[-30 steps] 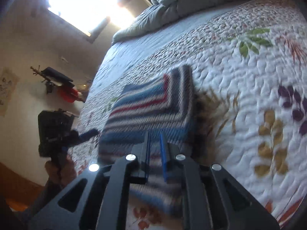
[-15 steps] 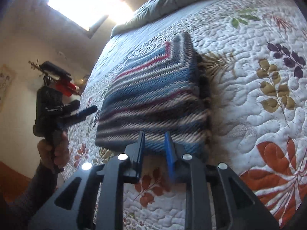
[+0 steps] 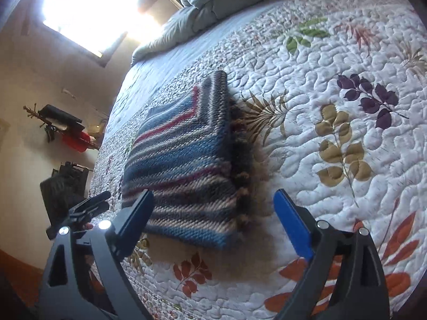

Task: Fold small clothes

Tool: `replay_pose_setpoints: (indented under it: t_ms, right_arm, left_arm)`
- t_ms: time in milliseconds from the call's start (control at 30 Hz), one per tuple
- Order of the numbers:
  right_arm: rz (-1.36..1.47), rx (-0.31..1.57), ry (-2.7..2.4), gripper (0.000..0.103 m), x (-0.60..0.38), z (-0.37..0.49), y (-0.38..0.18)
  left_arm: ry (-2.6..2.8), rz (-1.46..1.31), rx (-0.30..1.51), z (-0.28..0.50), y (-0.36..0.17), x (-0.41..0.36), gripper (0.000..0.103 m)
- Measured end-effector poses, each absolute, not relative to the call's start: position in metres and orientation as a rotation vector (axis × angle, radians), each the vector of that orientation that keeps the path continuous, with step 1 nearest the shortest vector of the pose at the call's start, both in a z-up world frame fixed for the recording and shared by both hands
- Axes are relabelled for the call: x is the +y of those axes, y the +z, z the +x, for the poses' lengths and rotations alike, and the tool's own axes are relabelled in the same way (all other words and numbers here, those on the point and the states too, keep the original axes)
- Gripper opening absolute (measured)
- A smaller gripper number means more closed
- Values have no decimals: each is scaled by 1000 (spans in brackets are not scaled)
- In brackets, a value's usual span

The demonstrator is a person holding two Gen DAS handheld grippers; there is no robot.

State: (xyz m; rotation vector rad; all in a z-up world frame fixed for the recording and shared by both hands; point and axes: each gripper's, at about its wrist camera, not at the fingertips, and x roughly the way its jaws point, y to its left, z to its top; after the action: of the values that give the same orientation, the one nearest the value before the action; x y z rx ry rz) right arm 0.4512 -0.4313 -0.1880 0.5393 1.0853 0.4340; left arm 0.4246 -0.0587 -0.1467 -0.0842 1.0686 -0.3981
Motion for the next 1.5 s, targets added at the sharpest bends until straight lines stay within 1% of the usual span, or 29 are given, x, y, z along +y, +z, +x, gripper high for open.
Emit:
replay_pose_setpoints:
  t_ms: [200,400,533,633,733,800,933,1067,1200,1267,1300,1333,1367,1400,1433,1500]
  right_arm:
    - [599,1189,439,91,-430,494,-214]
    - [607,1258,454,91,-423,535,-235]
    - [634,1269,494,96,-421,552,-240]
    - [662,1273,537,96,-418,558,-241]
    - [665,1282,575,96,-411,562,-244]
    - [659,1285,587,96,-406,562,-244]
    - [672,1286,619,96,-398,561,-246]
    - [693,1293,676,96,-382,566,-248]
    - [695,1307,694,96,-366,577,-251]
    - [682,1306,688,92,-357,580,-250]
    - [662,1305,679,76,-353,580,-249]
    - [652,1305,677,62,-350,580,-248]
    - [652,1301,678,59,-349,580,-246]
    - [637,1288,674,52,-348,578,-242]
    - [622,1271,670,48,-346,575,-236]
    - [598,1249,658,45,-341,571,-225]
  left_arm:
    - [-427,-4,1007,433,-137,-76,99]
    - [-441,-23,1063,463,-153,-76,99]
    - [-452,-92,1121,484,-170,-70,99]
    - [-515,-238,1187,496,-182,-60,99]
    - [-627,-517,1310,513,-208,-44,99]
    - [-629,-617,1350,522,-225,-36,99]
    - [-690,-724,1365,528,-240,-35,99]
    - [-771,-721,1360,531,-244,-52,99]
    - [-801,-799,1355,540,-255,-52,99]
    - [-808,-799,1347,541,-254,-50,98]
    - [-806,-784,1339,542,-253,-51,94]
    - [-793,-763,1330,541,-251,-51,90]
    - [-784,-760,1332,544,-250,-51,83]
    - [-774,-774,1335,544,-249,-49,80]
    - [-769,-772,1330,544,-246,-49,74]
    - [-758,-728,1309,542,-236,-49,70]
